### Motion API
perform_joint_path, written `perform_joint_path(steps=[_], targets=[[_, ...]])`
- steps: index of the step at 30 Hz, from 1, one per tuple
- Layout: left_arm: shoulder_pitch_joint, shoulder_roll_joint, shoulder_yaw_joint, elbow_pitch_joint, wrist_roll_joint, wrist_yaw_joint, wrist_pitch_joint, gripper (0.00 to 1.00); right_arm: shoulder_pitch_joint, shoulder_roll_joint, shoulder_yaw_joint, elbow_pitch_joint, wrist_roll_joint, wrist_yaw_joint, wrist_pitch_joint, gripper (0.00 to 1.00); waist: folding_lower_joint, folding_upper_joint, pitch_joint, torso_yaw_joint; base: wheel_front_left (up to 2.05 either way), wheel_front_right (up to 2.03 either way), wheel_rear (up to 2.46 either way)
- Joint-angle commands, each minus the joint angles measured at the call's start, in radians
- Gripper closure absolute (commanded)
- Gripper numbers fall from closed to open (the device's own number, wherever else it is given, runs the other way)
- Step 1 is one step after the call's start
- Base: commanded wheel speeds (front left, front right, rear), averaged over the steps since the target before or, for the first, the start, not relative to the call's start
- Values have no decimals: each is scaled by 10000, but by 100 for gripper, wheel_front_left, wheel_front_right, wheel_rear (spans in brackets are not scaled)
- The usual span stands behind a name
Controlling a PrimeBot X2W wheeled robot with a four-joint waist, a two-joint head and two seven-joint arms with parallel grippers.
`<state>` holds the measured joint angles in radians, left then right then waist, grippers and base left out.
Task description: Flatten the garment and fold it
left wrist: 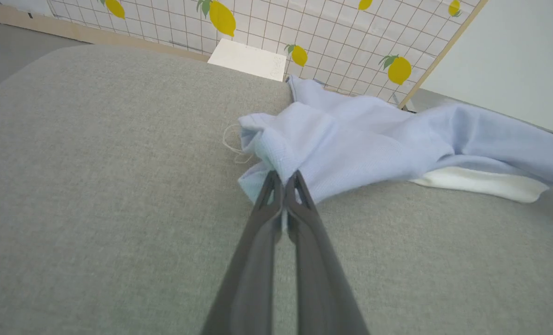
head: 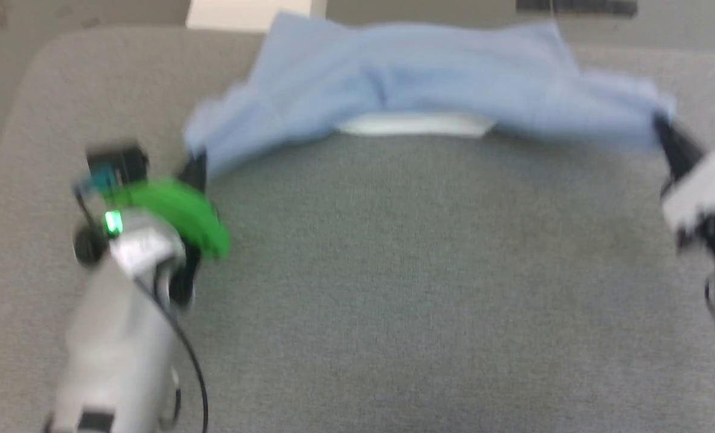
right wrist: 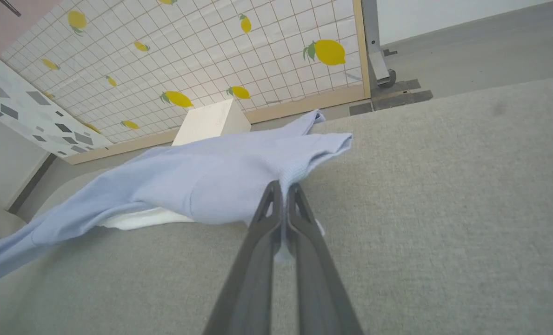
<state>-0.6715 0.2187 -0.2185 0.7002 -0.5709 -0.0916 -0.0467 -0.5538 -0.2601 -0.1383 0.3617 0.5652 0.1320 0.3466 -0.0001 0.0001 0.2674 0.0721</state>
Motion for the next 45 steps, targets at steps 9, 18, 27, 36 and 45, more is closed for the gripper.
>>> perform_joint_path(steps=[9, 18, 27, 36, 45], targets=[[3482, -12, 598, -2168, -977, 708, 215, 100, 3621, 393, -948, -1392, 316, -13, 109, 100, 1, -1, -1639, 25, 0, 0, 0], [6225, 502, 1163, -5535, -1531, 2055, 1748, 100, 5905, 644, -1846, -3472, 7, -13, 1137, 100, 1, -1, -1480, -207, 0, 0, 0], [7874, 1141, 1193, -8145, -1066, 3866, 3532, 100, 7047, 884, -2488, -5316, -892, -13, 3021, 100, 1, -1, -1342, -178, 0, 0, 0], [7377, 1766, 308, -7911, -563, 4027, 5130, 100, 6558, 350, -1092, -5477, -1801, -13, 5631, 100, 1, -1, -1006, -241, 0, 0, 0], [6363, 1761, -272, -6652, -501, 3427, 5388, 100, 5570, -535, 790, -4215, -2251, -13, 7595, 100, 1, -1, -702, -208, 0, 0, 0]])
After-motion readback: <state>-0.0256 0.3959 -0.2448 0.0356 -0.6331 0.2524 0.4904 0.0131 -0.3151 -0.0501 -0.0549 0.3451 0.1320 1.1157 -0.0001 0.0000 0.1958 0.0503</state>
